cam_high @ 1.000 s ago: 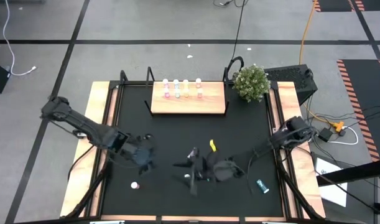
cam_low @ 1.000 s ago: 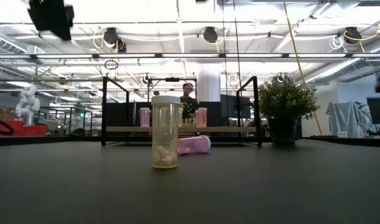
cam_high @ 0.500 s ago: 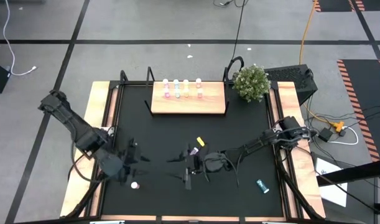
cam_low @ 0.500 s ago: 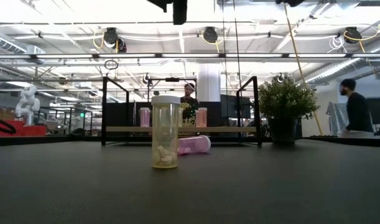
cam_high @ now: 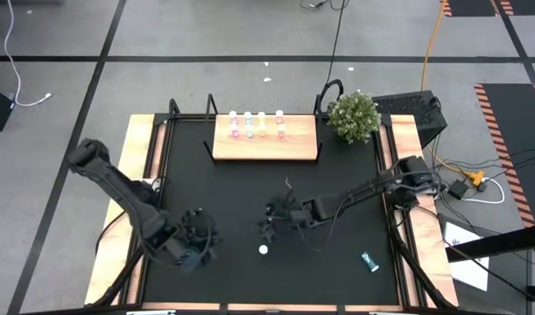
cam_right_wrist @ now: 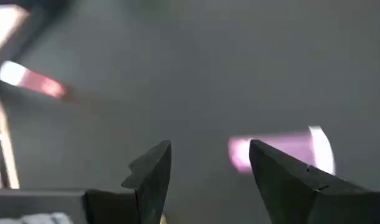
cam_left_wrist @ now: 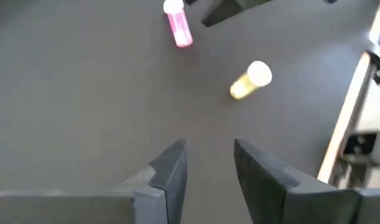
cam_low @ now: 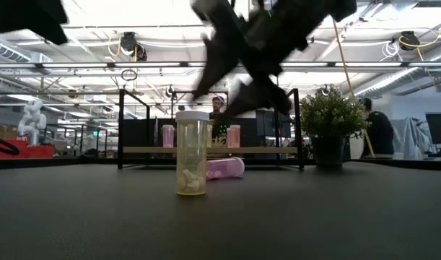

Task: Pick and place medicine bottles onto shelf by color
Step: Put the pink medicine bottle on the shelf aligned with the other pink medicine bottle

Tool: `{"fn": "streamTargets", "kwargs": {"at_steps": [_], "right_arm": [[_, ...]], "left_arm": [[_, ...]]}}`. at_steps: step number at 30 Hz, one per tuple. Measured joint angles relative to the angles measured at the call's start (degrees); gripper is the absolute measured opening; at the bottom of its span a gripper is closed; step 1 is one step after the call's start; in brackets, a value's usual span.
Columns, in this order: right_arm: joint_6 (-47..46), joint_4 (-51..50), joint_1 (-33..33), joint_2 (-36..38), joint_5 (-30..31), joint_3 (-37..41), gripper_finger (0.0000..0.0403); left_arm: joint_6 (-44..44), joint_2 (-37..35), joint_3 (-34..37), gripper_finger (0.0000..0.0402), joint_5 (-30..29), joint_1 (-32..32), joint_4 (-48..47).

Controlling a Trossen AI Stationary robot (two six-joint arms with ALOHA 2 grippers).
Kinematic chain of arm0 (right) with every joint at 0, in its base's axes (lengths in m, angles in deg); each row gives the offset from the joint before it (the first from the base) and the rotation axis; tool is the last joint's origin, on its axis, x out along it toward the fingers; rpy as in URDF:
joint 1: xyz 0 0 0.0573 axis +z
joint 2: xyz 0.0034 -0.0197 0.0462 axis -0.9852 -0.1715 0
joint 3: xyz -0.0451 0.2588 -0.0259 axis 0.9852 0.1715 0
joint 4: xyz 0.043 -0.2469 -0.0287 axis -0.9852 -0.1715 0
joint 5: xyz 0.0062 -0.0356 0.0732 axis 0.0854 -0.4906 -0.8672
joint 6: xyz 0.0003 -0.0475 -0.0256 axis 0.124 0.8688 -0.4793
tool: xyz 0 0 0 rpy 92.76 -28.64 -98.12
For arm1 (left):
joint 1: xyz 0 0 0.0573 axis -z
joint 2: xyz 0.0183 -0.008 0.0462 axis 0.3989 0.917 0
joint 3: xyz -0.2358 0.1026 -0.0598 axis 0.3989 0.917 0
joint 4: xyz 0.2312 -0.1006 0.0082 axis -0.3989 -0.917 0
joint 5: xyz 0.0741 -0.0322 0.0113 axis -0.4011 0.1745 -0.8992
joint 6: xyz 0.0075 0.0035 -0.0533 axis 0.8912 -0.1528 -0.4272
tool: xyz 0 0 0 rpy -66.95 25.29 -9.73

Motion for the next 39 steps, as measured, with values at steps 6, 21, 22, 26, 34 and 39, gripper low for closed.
{"fn": "streamTargets", "kwargs": {"at_steps": [6, 21, 22, 26, 34, 39], "right_arm": [[-7.29, -3.94, -2.78, 0.33, -10.61, 0.00, 0.0210], [-0.54, -10.77, -4.95, -0.24, -18.58, 0.02, 0.0210], [-0.54, -11.21, -5.00, -0.26, -18.50, 0.02, 0.0208], [-1.93, -10.45, -5.65, -0.26, -19.56, 0.02, 0.0204], [-4.68, -11.55, -7.27, -0.26, -20.56, 0.02, 0.0204], [-3.88, -11.97, -8.52, -2.03, -20.95, 0.02, 0.0204]], "left_arm": [[-0.47, 1.86, 0.00, 0.0127, 0.01, -4.79, 3.64], [-7.95, 1.96, 0.01, 0.0127, -0.04, -11.36, 14.04], [-9.73, 1.96, 0.02, 0.0127, -0.04, -11.36, 13.07], [-13.81, 1.96, 0.02, 0.0127, -0.02, -11.36, 11.49], [-14.47, 1.96, 0.02, 0.0127, -0.02, -12.67, 11.60], [-14.18, 1.96, 0.02, 0.0127, -0.08, -13.91, 14.06]]}}
